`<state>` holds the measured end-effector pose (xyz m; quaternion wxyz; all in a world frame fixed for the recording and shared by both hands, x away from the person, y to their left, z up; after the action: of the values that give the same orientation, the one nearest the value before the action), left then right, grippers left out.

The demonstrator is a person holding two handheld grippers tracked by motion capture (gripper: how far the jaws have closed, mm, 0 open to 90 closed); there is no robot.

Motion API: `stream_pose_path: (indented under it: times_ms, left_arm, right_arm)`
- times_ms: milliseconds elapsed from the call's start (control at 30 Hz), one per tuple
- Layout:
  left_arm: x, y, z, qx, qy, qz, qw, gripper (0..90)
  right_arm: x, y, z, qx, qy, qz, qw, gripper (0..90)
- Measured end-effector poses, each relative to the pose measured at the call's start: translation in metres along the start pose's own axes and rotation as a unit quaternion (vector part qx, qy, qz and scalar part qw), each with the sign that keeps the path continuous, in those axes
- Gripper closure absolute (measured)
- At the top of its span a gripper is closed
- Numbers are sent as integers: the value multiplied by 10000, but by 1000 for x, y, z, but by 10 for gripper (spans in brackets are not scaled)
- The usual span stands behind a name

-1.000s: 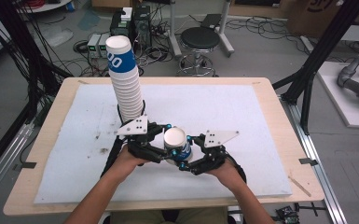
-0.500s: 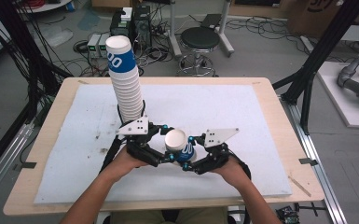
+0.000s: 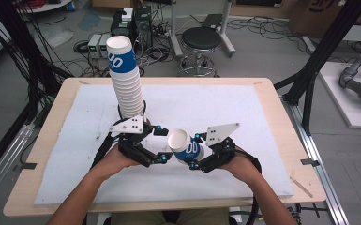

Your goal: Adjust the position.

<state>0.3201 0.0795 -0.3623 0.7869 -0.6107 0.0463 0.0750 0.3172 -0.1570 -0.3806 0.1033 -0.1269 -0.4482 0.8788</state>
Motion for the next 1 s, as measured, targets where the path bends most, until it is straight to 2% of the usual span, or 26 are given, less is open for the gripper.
stream_pose_path:
  times_ms: [100, 267, 433, 567, 667, 867, 1000]
  left_arm:
    - [0, -2, 0, 153, 35, -30, 9999, 164]
    - [0, -7, -3, 435, 101, -85, 9990, 164]
    - [1, -9, -7, 708, 161, -71, 9973, 165]
    - [1, -9, -12, 911, 211, -74, 9956, 170]
    - [1, -9, -14, 1045, 237, -71, 9942, 177]
    - [3, -5, -18, 1288, 330, 5, 9911, 226]
    - [3, -3, -20, 1356, 430, 35, 9898, 268]
  right_arm:
    - [0, -4, -2, 237, -38, 203, 9995, 279]
    - [1, -11, -6, 621, -133, 488, 9968, 279]
    - [3, -16, -10, 942, -208, 712, 9928, 279]
    - [4, -17, -14, 1239, -249, 895, 9879, 279]
    - [6, -19, -17, 1436, -310, 990, 9842, 279]
    - [6, -22, -19, 1678, -304, 1094, 9793, 279]
    - [6, -22, -20, 1800, -320, 1135, 9766, 279]
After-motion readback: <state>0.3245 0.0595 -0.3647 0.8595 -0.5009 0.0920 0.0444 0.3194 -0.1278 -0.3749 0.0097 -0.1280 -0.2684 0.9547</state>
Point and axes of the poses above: each handheld gripper's, and its own axes: z roughly backward along the jaws, y roughly out of its underside, x roughly to its left, the point moved 3 cm from there along -z, roughly forward along the jaws, and after that the axes turned 7 degrees about y, right-handed, at the moved point
